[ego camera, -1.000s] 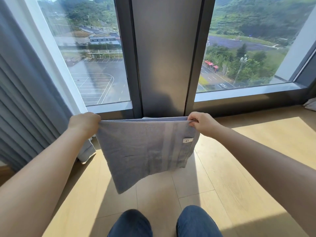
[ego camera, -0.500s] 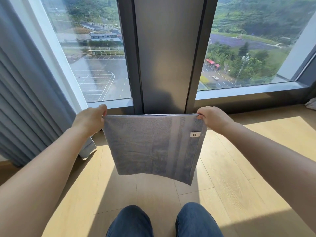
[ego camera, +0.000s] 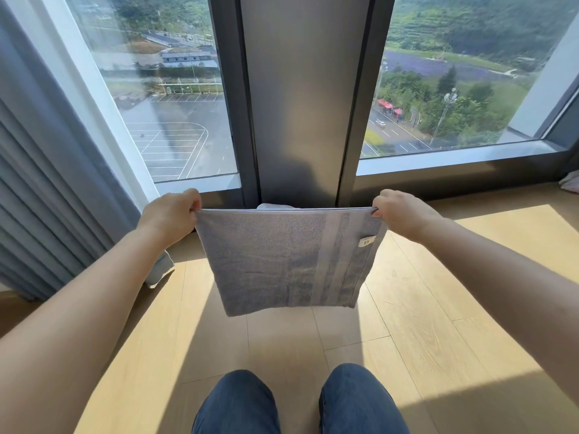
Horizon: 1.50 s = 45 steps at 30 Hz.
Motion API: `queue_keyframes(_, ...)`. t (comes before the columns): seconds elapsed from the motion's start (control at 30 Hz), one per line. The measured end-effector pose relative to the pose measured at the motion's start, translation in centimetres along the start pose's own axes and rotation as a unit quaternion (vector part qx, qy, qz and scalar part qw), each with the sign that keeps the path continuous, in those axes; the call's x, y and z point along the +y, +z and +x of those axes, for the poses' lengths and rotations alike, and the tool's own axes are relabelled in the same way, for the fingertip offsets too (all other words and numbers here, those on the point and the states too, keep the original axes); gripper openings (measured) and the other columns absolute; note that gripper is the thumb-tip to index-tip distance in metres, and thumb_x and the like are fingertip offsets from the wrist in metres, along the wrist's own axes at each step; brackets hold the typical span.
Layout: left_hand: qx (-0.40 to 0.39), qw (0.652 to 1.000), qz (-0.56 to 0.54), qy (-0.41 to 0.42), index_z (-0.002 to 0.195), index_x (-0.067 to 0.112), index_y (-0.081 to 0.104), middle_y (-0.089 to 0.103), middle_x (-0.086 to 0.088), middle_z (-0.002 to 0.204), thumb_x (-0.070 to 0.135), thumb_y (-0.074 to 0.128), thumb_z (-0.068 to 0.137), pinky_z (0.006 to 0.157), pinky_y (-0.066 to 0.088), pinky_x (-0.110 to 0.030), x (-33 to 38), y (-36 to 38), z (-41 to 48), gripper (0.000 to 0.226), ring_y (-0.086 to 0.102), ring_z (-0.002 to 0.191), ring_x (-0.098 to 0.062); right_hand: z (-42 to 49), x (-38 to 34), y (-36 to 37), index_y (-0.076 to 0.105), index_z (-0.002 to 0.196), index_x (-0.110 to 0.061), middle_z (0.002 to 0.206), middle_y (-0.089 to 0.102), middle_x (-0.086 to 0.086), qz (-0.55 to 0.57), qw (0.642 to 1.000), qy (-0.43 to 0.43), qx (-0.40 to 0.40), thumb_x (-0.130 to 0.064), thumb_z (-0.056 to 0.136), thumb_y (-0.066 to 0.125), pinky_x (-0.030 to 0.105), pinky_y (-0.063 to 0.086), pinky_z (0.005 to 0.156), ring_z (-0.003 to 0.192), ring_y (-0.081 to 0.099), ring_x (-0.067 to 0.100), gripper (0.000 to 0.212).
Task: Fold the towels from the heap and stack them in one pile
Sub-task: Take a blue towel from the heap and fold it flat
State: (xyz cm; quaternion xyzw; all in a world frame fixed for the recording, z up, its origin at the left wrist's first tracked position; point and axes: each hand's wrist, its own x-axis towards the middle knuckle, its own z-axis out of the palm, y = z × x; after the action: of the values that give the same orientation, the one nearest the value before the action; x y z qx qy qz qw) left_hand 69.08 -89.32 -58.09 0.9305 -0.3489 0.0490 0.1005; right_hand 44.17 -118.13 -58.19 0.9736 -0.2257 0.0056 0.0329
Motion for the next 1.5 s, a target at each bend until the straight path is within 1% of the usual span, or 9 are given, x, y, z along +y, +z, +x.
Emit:
queue_keyframes(0.13,-0.021,0.999,0.043,0.010,0.123,0.021,0.054,0.062,-0.009,0.119,0.010,0.036,0.095,0.080,0.044,-0.034,0.8,0.4,-0.1,0.035,0.055,0.107,-0.031,0.5,0.6,0.9,0.058,0.104,-0.007,0.096,0.047,0.008,0.040,0.999,0.019,0.006,-0.006,0.090,0.050,0.035,0.046,0.073,0.086,0.048,0.023,0.017)
queue_keyframes(0.3,-0.040,0.992,0.118,0.004,0.111,0.025,0.061,0.063,-0.008,0.109,0.015,0.034,0.096,0.070,0.037,-0.027,1.6,0.6,-0.2,0.033,0.057,0.097,-0.028,1.5,0.8,1.6,0.056,0.110,-0.011,0.105,0.050,0.009,0.012,1.000,0.007,0.001,-0.005,0.089,0.049,0.034,0.043,0.076,0.102,0.046,0.025,0.023)
queue_keyframes(0.47,-0.048,0.991,0.126,-0.019,0.108,0.024,0.061,0.063,-0.008,0.106,0.012,0.037,0.094,0.068,0.036,-0.028,1.6,1.3,-0.1,0.031,0.054,0.088,-0.026,2.7,0.8,1.9,0.056,0.113,-0.011,0.108,0.052,0.009,-0.013,1.000,-0.017,-0.017,-0.007,0.090,0.048,0.034,0.045,0.082,0.103,0.047,0.024,0.024)
queue_keyframes(0.57,-0.054,0.990,0.126,-0.023,0.108,0.023,0.060,0.062,-0.008,0.107,0.011,0.037,0.094,0.069,0.037,-0.027,1.9,1.6,0.6,0.030,0.056,0.091,-0.028,3.3,1.0,2.0,0.055,0.114,-0.015,0.112,0.052,0.007,-0.060,0.997,-0.037,-0.042,-0.015,0.093,0.046,0.032,0.040,0.084,0.106,0.045,0.023,0.022)
queue_keyframes(0.63,-0.052,0.990,0.126,-0.031,0.107,0.023,0.059,0.061,-0.006,0.100,0.010,0.036,0.093,0.068,0.037,-0.027,2.0,1.8,1.3,0.030,0.053,0.083,-0.027,3.7,1.3,2.0,0.055,0.114,-0.016,0.114,0.051,0.006,-0.083,0.994,-0.041,-0.050,-0.016,0.094,0.044,0.033,0.037,0.086,0.107,0.044,0.023,0.022)
queue_keyframes(0.9,-0.043,0.988,0.149,-0.007,0.101,0.021,0.060,0.055,-0.001,0.082,0.013,0.038,0.093,0.065,0.034,-0.027,1.8,2.0,0.2,0.025,0.051,0.074,-0.021,2.9,0.8,1.8,0.056,0.116,-0.018,0.117,0.051,0.005,-0.071,0.997,0.007,-0.026,-0.012,0.095,0.041,0.037,0.032,0.094,0.113,0.040,0.024,0.027)
queue_keyframes(1.23,-0.055,0.986,0.149,0.056,0.099,0.019,0.059,0.064,-0.004,0.086,0.015,0.043,0.093,0.066,0.045,-0.028,-1.2,4.0,2.5,0.017,0.060,0.076,-0.023,1.2,-2.4,4.7,0.060,0.112,-0.016,0.114,0.053,0.004,-0.034,0.997,0.073,-0.014,-0.016,0.095,0.043,0.038,0.029,0.097,0.112,0.039,0.023,0.024)
queue_keyframes(1.37,-0.049,0.987,0.139,0.068,0.092,0.015,0.059,0.065,-0.005,0.085,0.014,0.040,0.093,0.062,0.038,-0.027,-2.0,5.1,3.8,0.019,0.057,0.073,-0.024,2.2,-3.0,5.2,0.061,0.112,-0.019,0.114,0.056,0.003,-0.027,0.995,0.087,-0.025,-0.022,0.093,0.049,0.038,0.028,0.097,0.113,0.040,0.022,0.023)
queue_keyframes(1.5,-0.044,0.990,0.116,0.073,0.088,0.012,0.060,0.066,-0.008,0.084,0.012,0.040,0.093,0.059,0.035,-0.027,-2.3,5.4,5.1,0.021,0.055,0.071,-0.026,3.0,-3.2,4.9,0.065,0.106,-0.020,0.110,0.060,0.000,-0.020,0.994,0.103,-0.019,-0.015,0.093,0.047,0.038,0.024,0.096,0.112,0.041,0.022,0.023)
